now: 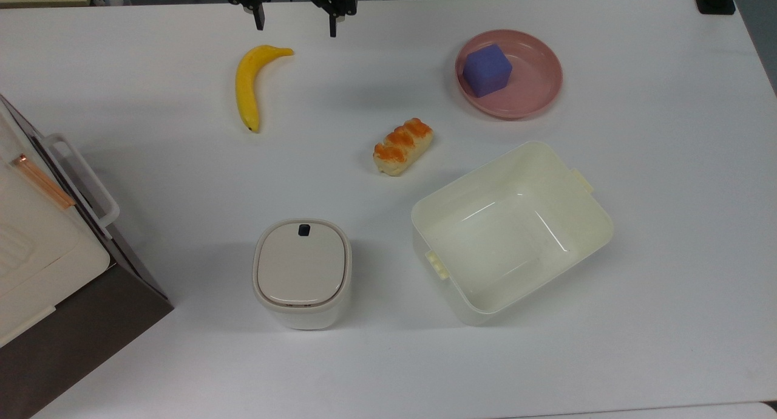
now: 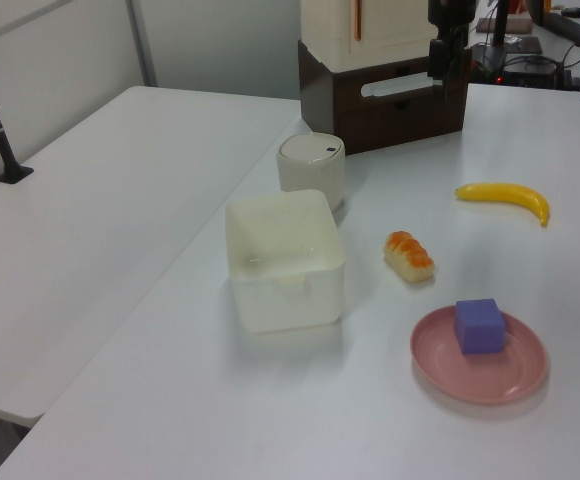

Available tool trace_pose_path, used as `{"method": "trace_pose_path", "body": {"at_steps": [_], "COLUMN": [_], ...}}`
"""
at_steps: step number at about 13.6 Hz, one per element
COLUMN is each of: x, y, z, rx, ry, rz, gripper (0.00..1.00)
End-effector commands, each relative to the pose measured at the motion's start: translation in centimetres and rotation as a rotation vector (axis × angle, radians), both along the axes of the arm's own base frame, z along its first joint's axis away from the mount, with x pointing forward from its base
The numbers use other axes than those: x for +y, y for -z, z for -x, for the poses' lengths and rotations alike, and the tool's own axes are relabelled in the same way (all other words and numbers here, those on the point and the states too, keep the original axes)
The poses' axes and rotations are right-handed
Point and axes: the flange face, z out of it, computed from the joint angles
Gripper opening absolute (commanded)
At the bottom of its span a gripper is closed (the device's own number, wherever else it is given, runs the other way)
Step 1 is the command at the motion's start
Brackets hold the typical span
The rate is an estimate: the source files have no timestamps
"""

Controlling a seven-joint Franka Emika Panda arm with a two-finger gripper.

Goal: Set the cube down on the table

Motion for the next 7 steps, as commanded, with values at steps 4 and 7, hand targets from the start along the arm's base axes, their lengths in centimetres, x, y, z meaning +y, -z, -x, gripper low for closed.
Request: {"method": "trace_pose_path", "body": {"at_steps": [4, 7], "x": [0.22, 0.34], "y": [0.15, 0.43], "z": [0.28, 0.04], "rx": [0.021, 0.020], "ry": [-0.018, -0.020], "rz": [-0.018, -0.019], "gripper": [1.00, 1.00]}}
